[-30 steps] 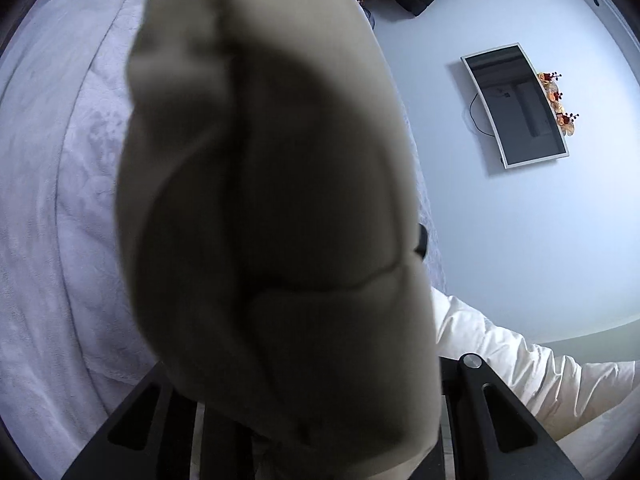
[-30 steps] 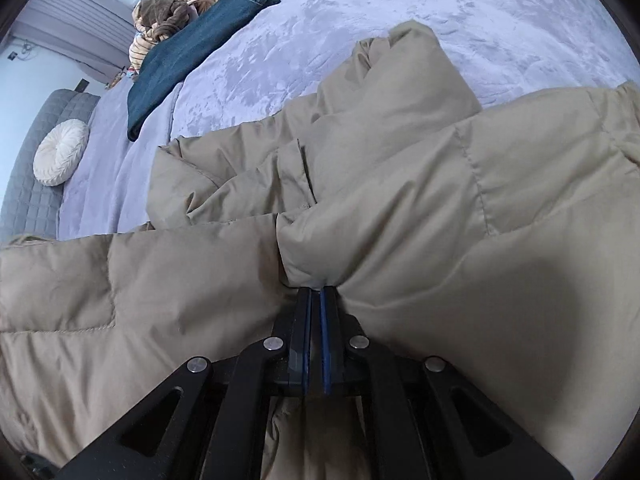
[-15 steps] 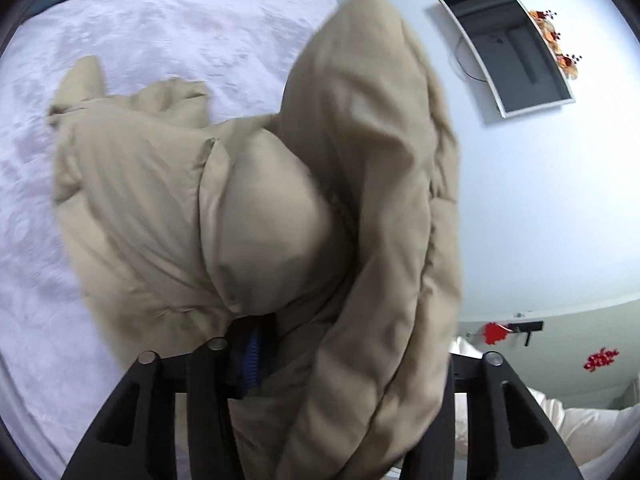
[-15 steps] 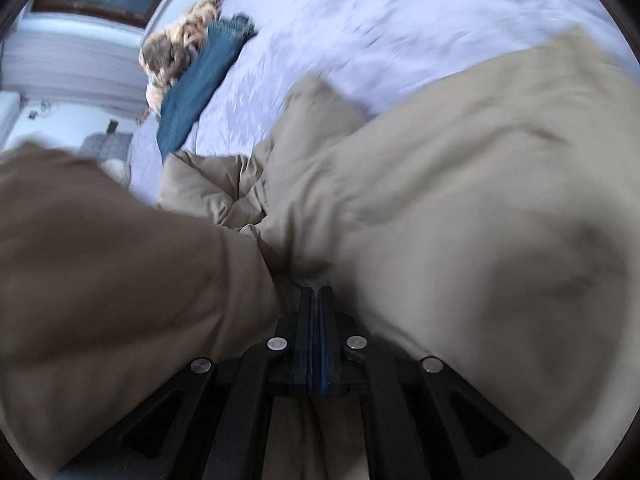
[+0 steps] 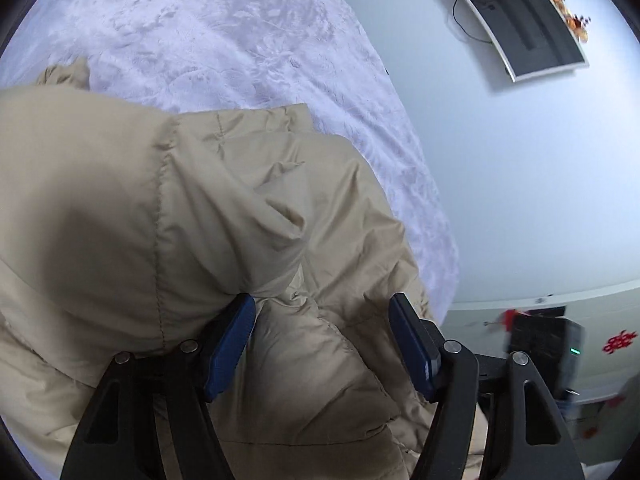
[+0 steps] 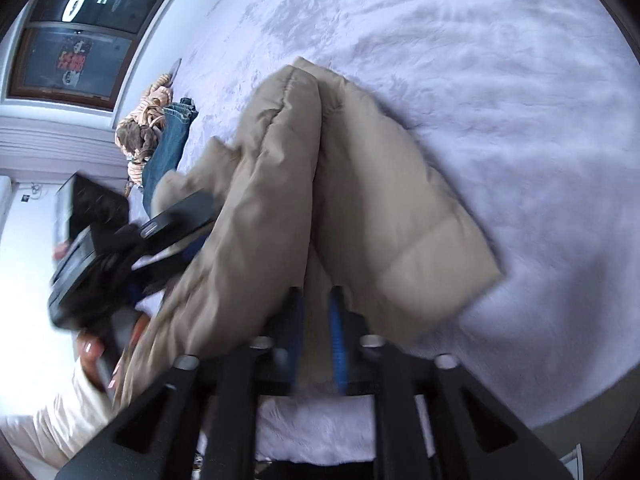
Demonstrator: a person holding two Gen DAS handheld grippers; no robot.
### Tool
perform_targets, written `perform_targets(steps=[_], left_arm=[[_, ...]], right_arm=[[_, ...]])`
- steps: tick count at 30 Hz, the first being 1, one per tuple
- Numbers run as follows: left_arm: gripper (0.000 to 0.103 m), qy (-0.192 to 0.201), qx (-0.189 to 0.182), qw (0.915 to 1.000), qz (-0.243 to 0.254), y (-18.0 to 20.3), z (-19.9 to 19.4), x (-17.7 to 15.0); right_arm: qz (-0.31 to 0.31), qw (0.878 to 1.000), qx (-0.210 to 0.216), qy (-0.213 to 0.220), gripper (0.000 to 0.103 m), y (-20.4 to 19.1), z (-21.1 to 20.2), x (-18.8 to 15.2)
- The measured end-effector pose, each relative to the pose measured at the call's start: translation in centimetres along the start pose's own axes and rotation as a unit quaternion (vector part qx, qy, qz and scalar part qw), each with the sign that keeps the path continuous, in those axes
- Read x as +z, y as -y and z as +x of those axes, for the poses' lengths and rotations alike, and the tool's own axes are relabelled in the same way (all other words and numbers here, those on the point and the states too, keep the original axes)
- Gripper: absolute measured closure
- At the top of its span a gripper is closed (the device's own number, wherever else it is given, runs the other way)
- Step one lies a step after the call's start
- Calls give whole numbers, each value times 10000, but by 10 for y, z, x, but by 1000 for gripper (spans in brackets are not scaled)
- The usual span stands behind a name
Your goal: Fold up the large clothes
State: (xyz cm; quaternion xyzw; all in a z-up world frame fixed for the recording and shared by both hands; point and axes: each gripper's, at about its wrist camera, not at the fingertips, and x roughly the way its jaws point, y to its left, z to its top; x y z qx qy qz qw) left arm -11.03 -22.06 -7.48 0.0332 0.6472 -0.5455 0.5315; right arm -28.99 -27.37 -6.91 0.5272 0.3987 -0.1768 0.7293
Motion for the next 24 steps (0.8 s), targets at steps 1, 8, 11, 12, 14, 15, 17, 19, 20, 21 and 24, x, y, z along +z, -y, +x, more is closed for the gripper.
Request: perform_targets(steps=[1, 8, 11, 12, 14, 15, 17, 19, 20, 21, 24], left_arm=[[33, 1, 91, 9999, 93, 13, 8, 2], [33, 15, 442, 9986, 290, 13, 6, 15], [33, 320, 551, 9966, 512, 13, -20, 8], [33, 553, 632, 9944, 643, 17, -34, 6], [33, 1078, 915, 9865, 824, 18, -64, 1], [33, 1373, 1127, 9803, 862, 16, -79, -2], [33, 1824, 1570, 9672, 812, 1, -103, -5], [33, 2056, 1959, 9569, 600, -24, -114, -2], [33, 2081, 2137, 9533, 476, -38, -114, 2], [33, 2065, 2268, 9512, 337, -51, -111, 7], [33, 2013, 2199, 9545, 11, -78, -84, 27]], right_arm=[[-21, 9999, 57, 81, 36, -1, -11, -6], [-190, 9938, 1081, 192, 19, -23, -54, -33], [-440, 9952, 869, -57, 19, -34, -37, -30], [-543, 9968, 573, -95, 19, -38, -27, -28], [-659, 9978, -19, -70, 36, -44, -9, -23], [-708, 9974, -128, -32, 72, -45, -4, -20], [-834, 9956, -435, 34, 84, -45, 1, -15], [-1147, 9912, -637, 199, 87, -52, -2, -11], [-1337, 9878, -756, 263, 88, -56, -5, -13], [-1560, 9831, -894, 346, 88, -59, -8, -15], [-1941, 9726, -1178, 494, 88, -62, -15, -14]])
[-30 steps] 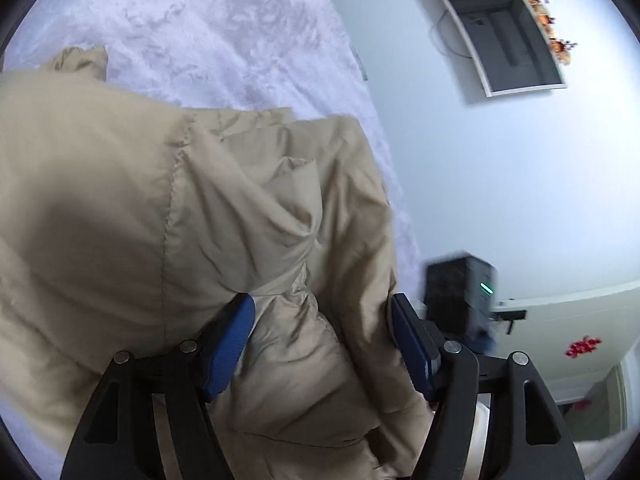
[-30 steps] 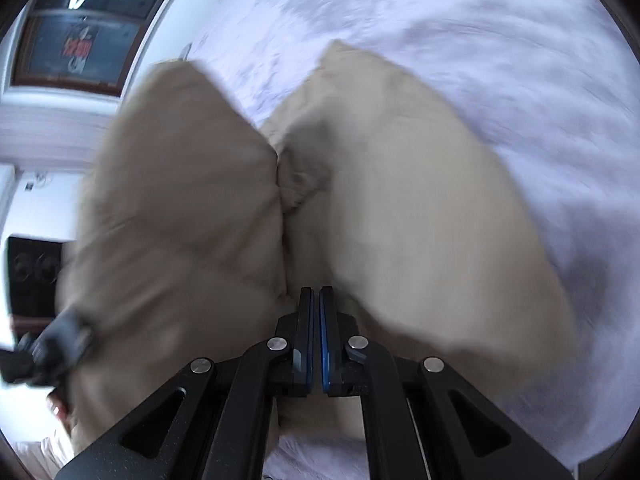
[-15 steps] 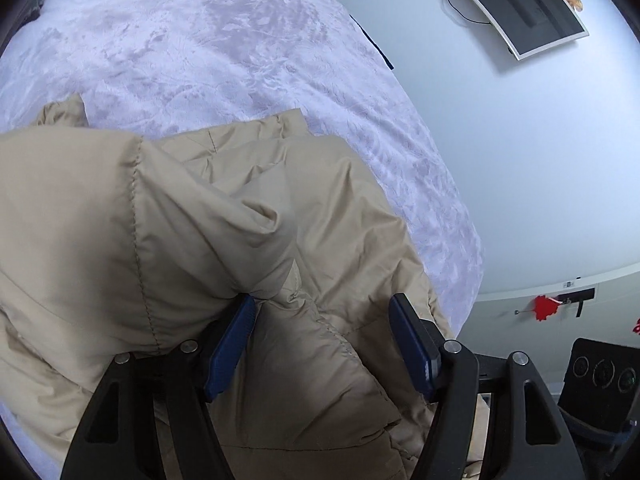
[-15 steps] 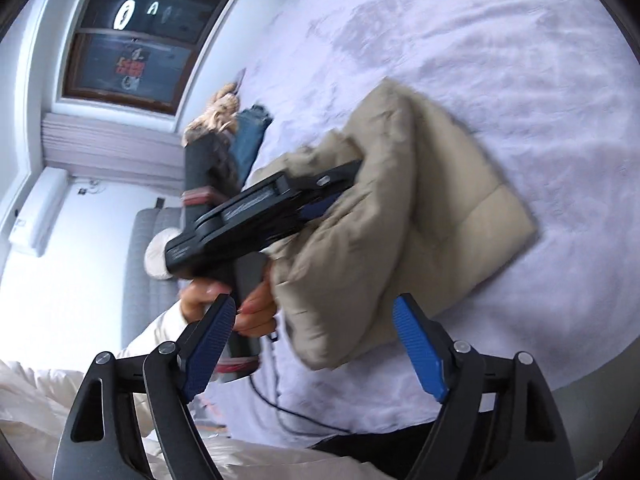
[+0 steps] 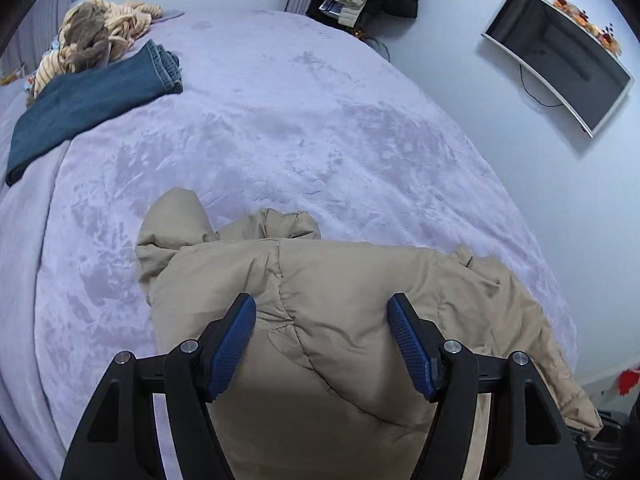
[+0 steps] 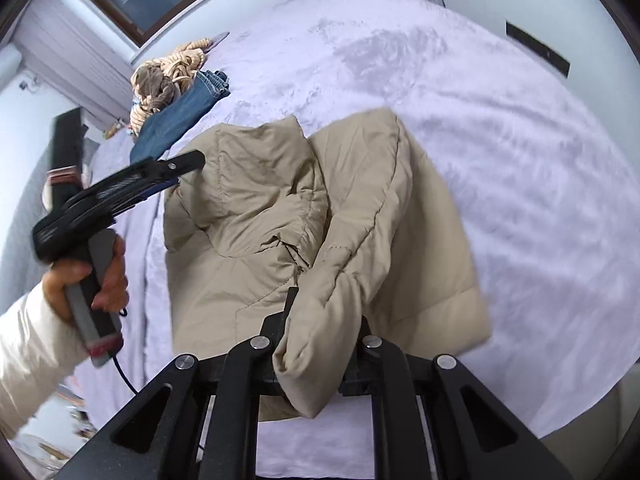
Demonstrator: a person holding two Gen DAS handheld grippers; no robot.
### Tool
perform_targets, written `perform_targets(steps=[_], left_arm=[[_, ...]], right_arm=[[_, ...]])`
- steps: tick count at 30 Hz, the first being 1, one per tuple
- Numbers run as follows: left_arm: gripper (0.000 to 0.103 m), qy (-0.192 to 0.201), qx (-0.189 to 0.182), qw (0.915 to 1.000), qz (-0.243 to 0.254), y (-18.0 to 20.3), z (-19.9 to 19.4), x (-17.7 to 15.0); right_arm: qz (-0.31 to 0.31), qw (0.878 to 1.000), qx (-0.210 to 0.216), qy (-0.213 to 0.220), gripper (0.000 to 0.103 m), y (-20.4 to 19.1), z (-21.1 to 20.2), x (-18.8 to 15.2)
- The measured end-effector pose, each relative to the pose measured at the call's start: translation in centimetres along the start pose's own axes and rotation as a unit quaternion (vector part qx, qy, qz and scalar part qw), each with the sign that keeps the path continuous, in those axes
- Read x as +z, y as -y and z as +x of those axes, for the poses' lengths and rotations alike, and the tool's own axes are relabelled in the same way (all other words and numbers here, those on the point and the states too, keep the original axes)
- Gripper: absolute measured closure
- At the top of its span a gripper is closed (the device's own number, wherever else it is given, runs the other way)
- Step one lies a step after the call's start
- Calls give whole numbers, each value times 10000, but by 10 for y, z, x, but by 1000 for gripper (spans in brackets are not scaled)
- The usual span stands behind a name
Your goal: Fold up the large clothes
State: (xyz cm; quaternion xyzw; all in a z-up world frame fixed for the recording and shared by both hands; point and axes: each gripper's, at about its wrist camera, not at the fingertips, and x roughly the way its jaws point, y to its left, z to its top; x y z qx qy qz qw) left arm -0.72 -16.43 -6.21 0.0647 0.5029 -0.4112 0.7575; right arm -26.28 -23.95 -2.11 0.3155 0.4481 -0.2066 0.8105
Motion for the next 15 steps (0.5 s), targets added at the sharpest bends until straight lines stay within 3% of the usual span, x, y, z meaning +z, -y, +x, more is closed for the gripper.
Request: perform_targets(steps=[4, 9, 15], left_arm=[[33, 91, -12, 9994, 321, 39, 34, 7], [33, -68, -15, 9972, 746, 93, 63, 8], [33, -265, 78, 9965, 792, 116, 89, 7]], right_arm=[[120, 9996, -243, 34, 88, 21, -3, 0], [504, 9971, -572, -41, 88, 63, 5, -1], [1018, 9932, -525, -210, 87, 117, 33, -12]])
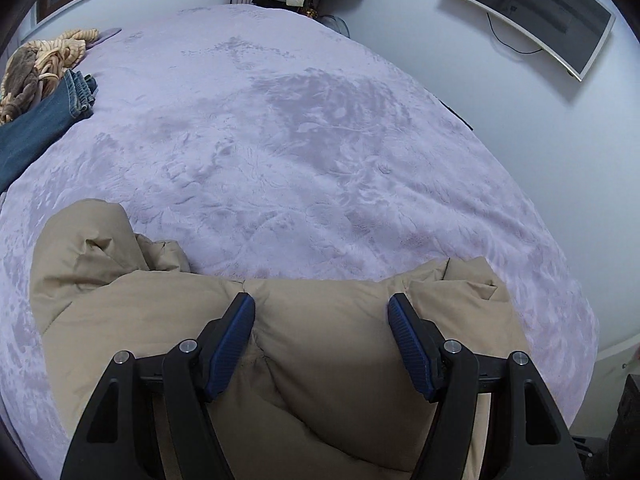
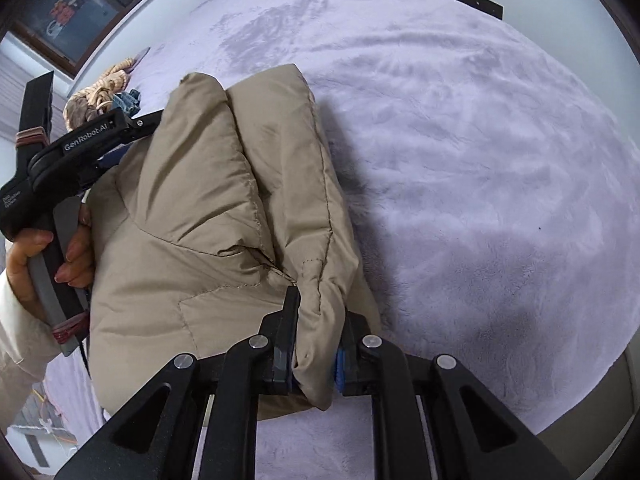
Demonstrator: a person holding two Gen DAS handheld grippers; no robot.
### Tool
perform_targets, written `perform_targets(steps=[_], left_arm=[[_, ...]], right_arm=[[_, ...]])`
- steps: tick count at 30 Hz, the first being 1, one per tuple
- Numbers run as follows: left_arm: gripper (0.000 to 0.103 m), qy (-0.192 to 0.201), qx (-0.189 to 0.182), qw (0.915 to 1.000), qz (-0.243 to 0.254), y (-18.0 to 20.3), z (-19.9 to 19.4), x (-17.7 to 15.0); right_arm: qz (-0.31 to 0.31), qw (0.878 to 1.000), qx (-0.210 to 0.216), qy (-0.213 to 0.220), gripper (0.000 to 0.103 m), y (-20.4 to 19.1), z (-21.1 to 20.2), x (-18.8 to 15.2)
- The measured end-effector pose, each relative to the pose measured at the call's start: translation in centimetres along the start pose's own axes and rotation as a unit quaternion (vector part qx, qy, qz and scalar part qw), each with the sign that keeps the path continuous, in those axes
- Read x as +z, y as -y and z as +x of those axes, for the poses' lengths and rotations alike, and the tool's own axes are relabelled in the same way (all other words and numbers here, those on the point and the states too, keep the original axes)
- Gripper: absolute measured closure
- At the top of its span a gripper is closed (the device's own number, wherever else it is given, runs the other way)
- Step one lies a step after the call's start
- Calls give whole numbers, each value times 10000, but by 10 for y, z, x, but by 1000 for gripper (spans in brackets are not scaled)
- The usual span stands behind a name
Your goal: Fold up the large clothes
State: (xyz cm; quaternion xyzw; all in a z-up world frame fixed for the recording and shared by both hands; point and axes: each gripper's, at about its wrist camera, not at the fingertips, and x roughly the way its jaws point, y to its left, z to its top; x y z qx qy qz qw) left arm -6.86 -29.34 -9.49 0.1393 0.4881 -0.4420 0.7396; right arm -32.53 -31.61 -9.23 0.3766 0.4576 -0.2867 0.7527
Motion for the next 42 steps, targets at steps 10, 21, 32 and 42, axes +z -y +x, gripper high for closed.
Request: perform_targets(steps=[10, 21, 32, 42], left_arm=[[33, -153, 9, 9998, -141, -12, 8, 0], [33, -196, 177, 9996, -101, -15, -2, -1], [15, -392, 513, 9975, -271, -34, -92, -39], [15, -963, 875, 9830, -1296, -53, -126, -120]], right_arm=[[288, 9982, 464, -243, 66, 22, -24, 22], [-54, 9907, 1264, -501, 54, -25, 1, 65], [-120, 9893, 913, -1129, 59, -19, 47, 54], [-192, 9868, 873, -1351, 59, -21, 54, 43]])
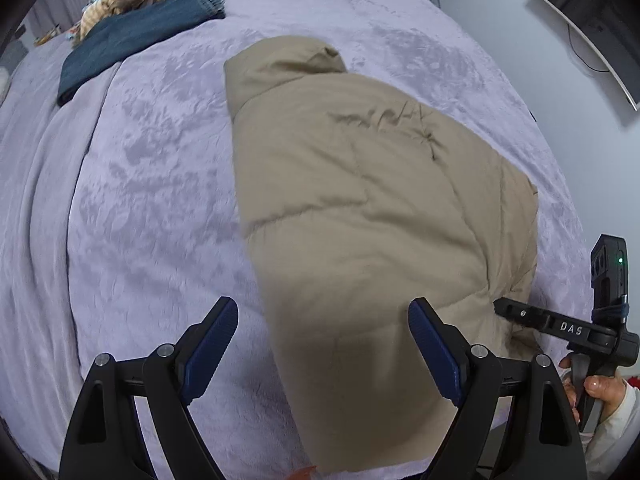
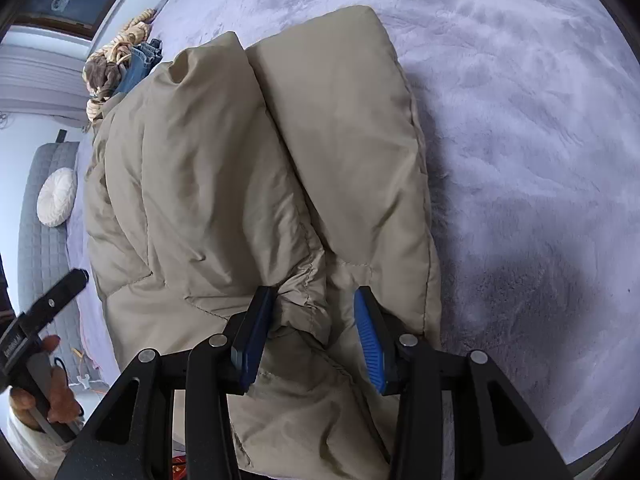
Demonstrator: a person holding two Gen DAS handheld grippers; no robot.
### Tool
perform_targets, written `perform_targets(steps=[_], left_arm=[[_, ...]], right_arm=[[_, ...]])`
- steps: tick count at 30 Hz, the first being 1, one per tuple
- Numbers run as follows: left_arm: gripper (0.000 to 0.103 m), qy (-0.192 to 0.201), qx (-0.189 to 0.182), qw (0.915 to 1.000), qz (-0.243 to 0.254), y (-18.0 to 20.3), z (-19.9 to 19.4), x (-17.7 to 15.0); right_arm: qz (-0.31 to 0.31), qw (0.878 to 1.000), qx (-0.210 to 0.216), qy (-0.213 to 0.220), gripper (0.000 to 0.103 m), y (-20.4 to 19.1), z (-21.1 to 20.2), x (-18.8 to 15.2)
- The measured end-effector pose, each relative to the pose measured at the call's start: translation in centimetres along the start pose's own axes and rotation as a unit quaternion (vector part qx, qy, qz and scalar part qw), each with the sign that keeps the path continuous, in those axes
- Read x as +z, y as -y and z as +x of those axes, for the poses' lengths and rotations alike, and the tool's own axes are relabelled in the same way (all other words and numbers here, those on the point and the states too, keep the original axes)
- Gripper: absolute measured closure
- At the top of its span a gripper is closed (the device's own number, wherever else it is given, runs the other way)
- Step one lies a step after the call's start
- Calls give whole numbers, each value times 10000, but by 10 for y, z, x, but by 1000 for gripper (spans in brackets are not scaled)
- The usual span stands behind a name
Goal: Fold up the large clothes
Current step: 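Open the right tool and raise both tools above the folded jacket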
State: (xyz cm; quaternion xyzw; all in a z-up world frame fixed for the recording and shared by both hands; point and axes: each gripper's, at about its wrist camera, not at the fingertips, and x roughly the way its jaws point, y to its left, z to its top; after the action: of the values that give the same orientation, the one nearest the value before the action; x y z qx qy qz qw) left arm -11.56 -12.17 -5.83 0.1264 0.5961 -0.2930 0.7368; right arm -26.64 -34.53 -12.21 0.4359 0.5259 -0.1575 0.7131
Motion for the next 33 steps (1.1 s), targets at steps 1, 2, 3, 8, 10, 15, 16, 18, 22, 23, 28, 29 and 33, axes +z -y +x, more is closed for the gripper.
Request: perform_targets(steps=[1, 2, 3, 8, 10, 15, 16, 18, 22, 23, 28, 29, 33], left_arm=[[15, -33, 35, 10000, -78, -2, -1, -6], [15, -68, 63, 9999, -138, -3, -2, -10], [15, -102, 83, 9997, -187, -4, -3, -15], [15, -136, 100, 9996, -243, -10, -11, -23], [15, -121, 61, 9996, -251, -14, -12, -26], [15, -185, -16, 9995, -260, -24, -11, -34], [15, -180, -12, 9995, -259, -26, -11, -37], [15, -216, -57, 9994, -265, -29, -11, -41], [15, -208, -87, 9997, -123, -32, -14, -49], [15, -205, -91, 9997, -91, -33, -15, -51], [15, -154, -148, 9998, 1, -41, -24, -59], [15, -140, -156, 9998, 12, -42, -25, -60], [15, -89, -188, 9998, -23, -48, -29, -61]], right_arm=[[6, 10000, 16, -17, 58, -1, -1, 3], [16, 10000, 45, -39, 58, -2, -1, 4], [46, 9999, 87, -65, 57, -2, -3, 6], [127, 9998, 144, -37, 54, -8, -17, 9], [97, 9999, 113, 59, 52, -14, -25, 6], [134, 9994, 12, 315, 42, -22, -45, -7], [154, 9993, 37, 347, 42, -24, -48, -10], [111, 9992, -7, 376, 34, -28, -52, -15], [47, 9987, -81, 506, 30, -35, -59, -30], [39, 9985, -88, 544, 26, -37, -60, -32], [-34, 9973, -169, 720, 24, -47, -61, -49], [-38, 9970, -184, 749, 23, -49, -62, -51], [-53, 9959, -239, 868, 22, -55, -68, -55]])
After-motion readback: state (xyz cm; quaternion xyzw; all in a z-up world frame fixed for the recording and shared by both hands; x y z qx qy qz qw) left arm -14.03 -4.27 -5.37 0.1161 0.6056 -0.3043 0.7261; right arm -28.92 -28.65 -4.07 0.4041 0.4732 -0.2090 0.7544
